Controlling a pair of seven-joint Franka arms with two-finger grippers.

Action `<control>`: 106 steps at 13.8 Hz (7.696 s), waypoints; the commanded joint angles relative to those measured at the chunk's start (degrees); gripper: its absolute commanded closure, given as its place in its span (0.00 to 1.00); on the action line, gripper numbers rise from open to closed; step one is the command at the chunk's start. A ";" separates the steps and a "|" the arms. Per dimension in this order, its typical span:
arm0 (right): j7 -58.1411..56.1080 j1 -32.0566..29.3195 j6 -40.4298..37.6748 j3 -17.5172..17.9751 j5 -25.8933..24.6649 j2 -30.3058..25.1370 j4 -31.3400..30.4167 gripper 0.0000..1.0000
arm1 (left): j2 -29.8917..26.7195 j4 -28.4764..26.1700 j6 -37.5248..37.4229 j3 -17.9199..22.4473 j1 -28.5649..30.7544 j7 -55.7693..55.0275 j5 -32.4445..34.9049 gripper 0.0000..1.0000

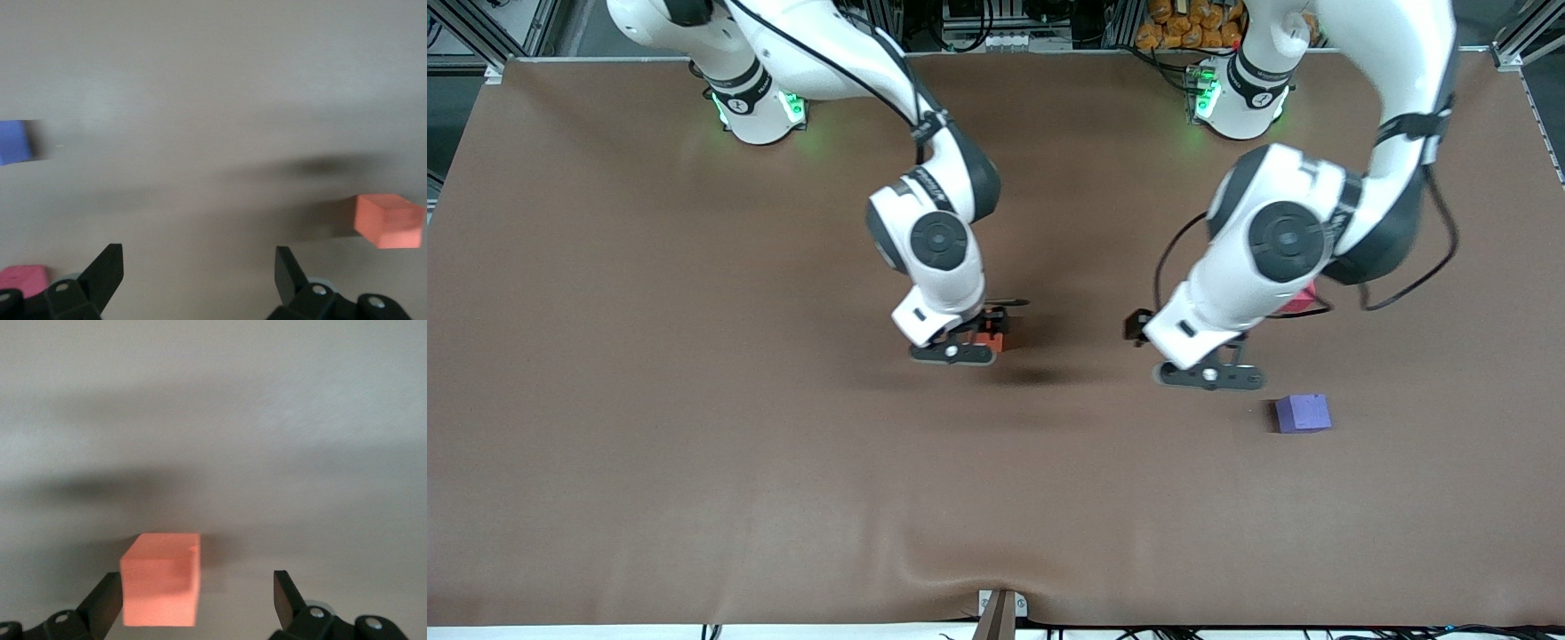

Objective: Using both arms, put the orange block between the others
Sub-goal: 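Reach the left gripper to the orange cube held by the right gripper, then close the left gripper on the cube while the right gripper releases, then carry the orange cube with the left gripper between pink and purple cubes, then lower the orange cube onto the table between the pink and purple cubes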

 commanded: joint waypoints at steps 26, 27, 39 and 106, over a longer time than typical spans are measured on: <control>-30.26 -22.07 -13.23 -14.79 -0.82 -18.48 -5.11 0.00 | 22.95 8.84 18.82 1.67 -22.68 -24.01 0.02 0.00; -30.26 -22.07 -13.41 -15.15 -0.82 -18.57 -4.58 0.00 | 22.86 8.84 18.91 1.67 -22.68 -24.01 0.11 0.00; -29.73 -21.19 -14.03 -14.80 -0.82 -18.92 -3.96 0.00 | 24.79 9.11 20.05 1.67 -22.77 -25.86 0.28 0.18; -33.42 -53.71 -40.31 12.62 -10.22 -40.63 -4.05 0.00 | -3.16 -36.07 30.34 2.20 26.80 21.78 0.55 0.73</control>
